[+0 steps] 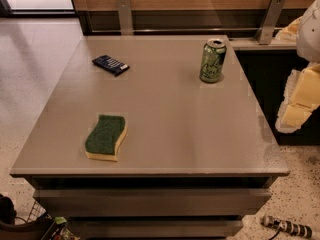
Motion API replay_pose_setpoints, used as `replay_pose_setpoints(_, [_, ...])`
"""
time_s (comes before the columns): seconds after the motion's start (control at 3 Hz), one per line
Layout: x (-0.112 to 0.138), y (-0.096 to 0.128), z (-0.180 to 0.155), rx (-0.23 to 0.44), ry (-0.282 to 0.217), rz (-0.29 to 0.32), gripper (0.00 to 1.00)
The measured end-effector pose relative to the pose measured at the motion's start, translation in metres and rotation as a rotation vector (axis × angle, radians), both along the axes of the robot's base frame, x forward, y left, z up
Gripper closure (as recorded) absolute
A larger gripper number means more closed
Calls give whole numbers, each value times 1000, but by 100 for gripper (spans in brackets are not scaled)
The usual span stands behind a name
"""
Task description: Pick rxbar blueberry
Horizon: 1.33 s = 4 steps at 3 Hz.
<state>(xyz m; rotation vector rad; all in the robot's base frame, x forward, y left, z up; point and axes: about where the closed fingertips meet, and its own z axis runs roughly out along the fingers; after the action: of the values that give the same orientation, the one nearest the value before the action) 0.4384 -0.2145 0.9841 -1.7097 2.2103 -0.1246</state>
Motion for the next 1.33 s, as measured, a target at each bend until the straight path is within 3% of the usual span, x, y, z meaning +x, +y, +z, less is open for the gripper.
replay_pose_setpoints(0.33, [3, 1, 1, 3, -7, 2, 0])
replay_pose_setpoints(0.67, [23, 7, 6, 29, -61, 20, 0])
replay_pose_setpoints(1.0, [65, 32, 14, 123, -151, 69, 0])
replay_pose_setpoints(1.33, [121, 82, 11, 368, -267, 89, 0])
